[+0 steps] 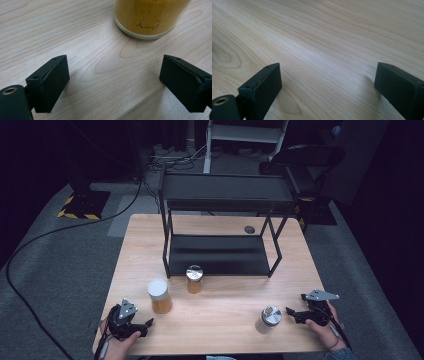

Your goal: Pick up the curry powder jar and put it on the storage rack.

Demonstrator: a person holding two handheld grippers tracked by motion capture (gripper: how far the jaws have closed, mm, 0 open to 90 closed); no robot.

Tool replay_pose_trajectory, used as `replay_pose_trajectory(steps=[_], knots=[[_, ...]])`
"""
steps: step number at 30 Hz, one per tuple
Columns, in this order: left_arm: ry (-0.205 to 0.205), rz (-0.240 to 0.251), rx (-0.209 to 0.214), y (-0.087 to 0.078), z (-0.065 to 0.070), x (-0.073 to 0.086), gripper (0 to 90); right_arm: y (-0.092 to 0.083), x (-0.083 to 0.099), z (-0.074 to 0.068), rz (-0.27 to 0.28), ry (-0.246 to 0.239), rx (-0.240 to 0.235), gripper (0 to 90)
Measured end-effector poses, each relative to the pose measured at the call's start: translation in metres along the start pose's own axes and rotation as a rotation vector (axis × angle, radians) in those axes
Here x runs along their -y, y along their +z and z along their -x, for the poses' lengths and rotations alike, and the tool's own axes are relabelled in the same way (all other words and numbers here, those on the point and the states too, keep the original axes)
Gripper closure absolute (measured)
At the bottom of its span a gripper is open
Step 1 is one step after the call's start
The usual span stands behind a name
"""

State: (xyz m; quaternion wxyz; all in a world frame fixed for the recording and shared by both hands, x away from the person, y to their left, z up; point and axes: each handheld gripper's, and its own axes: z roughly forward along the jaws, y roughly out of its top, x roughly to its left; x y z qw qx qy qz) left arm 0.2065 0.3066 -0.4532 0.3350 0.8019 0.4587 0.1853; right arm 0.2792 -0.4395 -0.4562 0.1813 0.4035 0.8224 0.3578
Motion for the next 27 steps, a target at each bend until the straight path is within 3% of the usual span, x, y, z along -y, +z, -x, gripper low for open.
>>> replay_pose_trajectory(steps=[8, 12, 16, 27], knots=[[-0.005, 0.004, -0.001, -0.002, 0.000, 0.000, 13.8, 0.000, 0.000, 0.001, 0.003, 0.005, -0.002, 8.0], [-0.022, 0.034, 0.010, -0.006, 0.000, 0.002, 12.0, 0.000, 0.000, 0.001, 0.003, 0.006, -0.002, 7.9], [-0.034, 0.114, 0.022, -0.016, 0.000, 0.007, 11.6, 0.000, 0.000, 0.001, 0.003, 0.006, -0.002, 8.0], [-0.036, 0.219, 0.025, -0.031, 0.003, 0.011, 12.0, 0.000, 0.000, 0.001, 0.003, 0.006, -0.002, 8.0]])
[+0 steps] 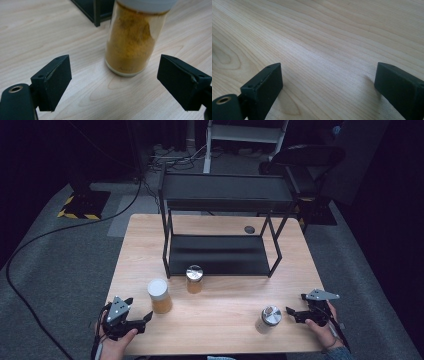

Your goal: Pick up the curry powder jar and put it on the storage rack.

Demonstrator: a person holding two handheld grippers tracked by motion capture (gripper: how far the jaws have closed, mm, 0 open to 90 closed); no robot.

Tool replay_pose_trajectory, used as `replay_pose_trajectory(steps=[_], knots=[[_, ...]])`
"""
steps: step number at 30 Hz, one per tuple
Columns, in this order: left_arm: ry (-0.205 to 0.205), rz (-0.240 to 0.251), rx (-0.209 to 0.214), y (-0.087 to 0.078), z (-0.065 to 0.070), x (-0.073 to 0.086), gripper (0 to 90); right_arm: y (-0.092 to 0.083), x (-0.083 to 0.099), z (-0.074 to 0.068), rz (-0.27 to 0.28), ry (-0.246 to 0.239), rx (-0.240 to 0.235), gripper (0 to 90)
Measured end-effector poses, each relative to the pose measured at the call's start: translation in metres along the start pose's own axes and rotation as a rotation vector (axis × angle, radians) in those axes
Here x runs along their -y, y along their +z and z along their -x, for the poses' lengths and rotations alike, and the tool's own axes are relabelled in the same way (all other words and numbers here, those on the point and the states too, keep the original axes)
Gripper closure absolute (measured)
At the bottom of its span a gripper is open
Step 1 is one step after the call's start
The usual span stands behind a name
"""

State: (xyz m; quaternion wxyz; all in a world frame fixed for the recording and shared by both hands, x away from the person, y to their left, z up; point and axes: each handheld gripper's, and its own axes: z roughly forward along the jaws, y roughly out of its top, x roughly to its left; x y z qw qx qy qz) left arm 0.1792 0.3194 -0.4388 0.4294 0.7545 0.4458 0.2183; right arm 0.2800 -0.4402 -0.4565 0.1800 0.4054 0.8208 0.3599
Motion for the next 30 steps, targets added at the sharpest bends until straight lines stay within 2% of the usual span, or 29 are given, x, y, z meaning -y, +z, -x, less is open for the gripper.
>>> replay_pose_trajectory(steps=[4, 13, 30], knots=[[0.002, 0.044, -0.004, -0.004, 0.002, 0.001, 11.8, 0.000, 0.000, 0.000, 0.000, 0.000, 0.000, 8.0], [0.007, 0.104, 0.026, -0.006, 0.004, -0.001, 12.2, 0.000, 0.000, 0.000, 0.000, 0.001, 0.001, 8.0], [0.026, 0.127, 0.059, 0.007, 0.003, -0.012, 12.9, 0.000, 0.000, -0.001, 0.000, 0.009, 0.011, 8.0]])
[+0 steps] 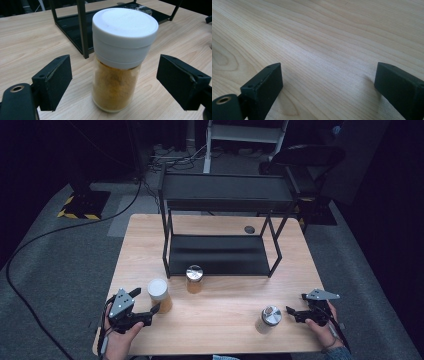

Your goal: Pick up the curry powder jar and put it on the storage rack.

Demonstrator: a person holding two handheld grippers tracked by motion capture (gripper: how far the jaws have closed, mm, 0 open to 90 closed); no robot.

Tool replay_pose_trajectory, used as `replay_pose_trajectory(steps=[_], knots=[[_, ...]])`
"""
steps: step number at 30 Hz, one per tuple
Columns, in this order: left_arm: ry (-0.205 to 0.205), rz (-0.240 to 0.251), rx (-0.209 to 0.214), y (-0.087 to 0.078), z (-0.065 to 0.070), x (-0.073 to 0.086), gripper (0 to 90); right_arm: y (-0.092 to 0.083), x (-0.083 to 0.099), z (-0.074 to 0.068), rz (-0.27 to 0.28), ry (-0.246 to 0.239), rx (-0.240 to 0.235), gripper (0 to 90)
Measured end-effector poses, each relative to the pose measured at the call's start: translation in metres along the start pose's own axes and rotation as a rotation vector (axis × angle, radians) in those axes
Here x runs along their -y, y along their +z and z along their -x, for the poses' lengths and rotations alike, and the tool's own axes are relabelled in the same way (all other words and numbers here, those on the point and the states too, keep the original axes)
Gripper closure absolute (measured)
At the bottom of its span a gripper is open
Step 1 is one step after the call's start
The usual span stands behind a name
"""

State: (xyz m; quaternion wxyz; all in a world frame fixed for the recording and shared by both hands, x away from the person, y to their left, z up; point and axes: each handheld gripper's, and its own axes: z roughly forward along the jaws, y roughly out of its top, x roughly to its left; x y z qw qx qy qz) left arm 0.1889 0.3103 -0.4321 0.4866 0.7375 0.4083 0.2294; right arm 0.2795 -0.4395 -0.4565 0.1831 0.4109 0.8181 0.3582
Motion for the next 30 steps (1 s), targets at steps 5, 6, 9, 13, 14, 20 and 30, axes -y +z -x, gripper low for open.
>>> replay_pose_trajectory(steps=[5, 6, 9, 13, 14, 20, 30], knots=[[0.008, -0.001, 0.015, 0.008, -0.001, -0.004, 12.9, 0.000, 0.000, -0.001, 0.000, 0.004, 0.005, 8.0], [0.010, -0.002, 0.017, 0.009, -0.001, -0.005, 12.9, 0.000, 0.000, -0.001, 0.000, 0.006, 0.006, 8.0], [0.012, -0.002, 0.027, 0.014, -0.002, -0.006, 13.0, 0.000, 0.000, -0.002, 0.000, 0.007, 0.007, 8.0], [0.016, -0.007, 0.036, 0.020, -0.003, -0.009, 13.1, 0.000, 0.000, -0.002, 0.000, 0.007, 0.007, 8.0], [0.016, -0.007, 0.036, 0.020, -0.003, -0.009, 13.3, 0.000, 0.000, -0.002, 0.000, 0.007, 0.007, 8.0], [0.020, -0.009, 0.042, 0.027, -0.004, -0.012, 13.8, 0.000, 0.000, -0.003, 0.000, 0.010, 0.010, 8.0], [0.054, -0.019, 0.030, 0.033, -0.002, -0.015, 33.5, -0.001, 0.001, -0.004, 0.000, 0.017, 0.017, 8.0]])
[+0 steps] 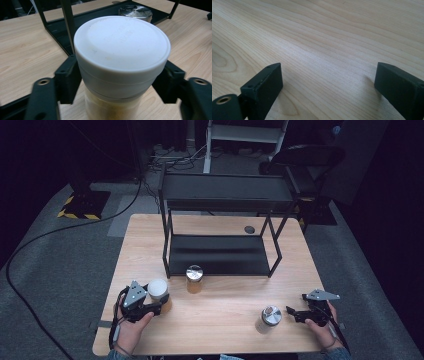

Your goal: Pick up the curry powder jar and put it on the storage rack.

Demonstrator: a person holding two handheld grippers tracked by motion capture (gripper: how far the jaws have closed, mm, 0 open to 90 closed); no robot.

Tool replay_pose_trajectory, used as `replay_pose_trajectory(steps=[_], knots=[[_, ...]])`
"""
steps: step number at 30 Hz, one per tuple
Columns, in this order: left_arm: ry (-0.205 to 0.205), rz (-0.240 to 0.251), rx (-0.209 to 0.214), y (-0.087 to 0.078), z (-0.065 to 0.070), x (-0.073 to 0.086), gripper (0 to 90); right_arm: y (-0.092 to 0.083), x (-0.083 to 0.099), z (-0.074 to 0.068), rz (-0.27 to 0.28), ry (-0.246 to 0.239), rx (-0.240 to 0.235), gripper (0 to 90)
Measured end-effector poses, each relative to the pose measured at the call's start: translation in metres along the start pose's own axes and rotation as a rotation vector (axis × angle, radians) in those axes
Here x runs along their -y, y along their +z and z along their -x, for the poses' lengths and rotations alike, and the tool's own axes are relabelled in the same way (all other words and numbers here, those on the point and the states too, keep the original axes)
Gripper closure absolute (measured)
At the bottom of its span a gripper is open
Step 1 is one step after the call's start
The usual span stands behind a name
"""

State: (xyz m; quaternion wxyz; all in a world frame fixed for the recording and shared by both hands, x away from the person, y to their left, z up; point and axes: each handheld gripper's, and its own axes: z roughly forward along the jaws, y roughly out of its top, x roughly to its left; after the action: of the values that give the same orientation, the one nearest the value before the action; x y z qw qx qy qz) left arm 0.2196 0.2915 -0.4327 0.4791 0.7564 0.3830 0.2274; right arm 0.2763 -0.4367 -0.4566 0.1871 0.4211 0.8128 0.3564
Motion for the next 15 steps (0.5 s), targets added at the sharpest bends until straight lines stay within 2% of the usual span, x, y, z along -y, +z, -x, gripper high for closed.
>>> replay_pose_trajectory(steps=[3, 11, 15], knots=[[0.006, -0.005, -0.006, 0.000, 0.002, -0.001, 33.9, 0.000, 0.000, 0.000, 0.000, 0.002, 0.001, 8.0], [-0.014, -0.006, -0.016, -0.004, 0.002, -0.005, 34.0, 0.000, 0.000, 0.000, 0.000, 0.003, 0.002, 8.0], [-0.018, 0.004, -0.005, -0.006, 0.001, -0.011, 34.0, 0.000, 0.000, 0.000, -0.001, 0.003, 0.002, 8.0]])
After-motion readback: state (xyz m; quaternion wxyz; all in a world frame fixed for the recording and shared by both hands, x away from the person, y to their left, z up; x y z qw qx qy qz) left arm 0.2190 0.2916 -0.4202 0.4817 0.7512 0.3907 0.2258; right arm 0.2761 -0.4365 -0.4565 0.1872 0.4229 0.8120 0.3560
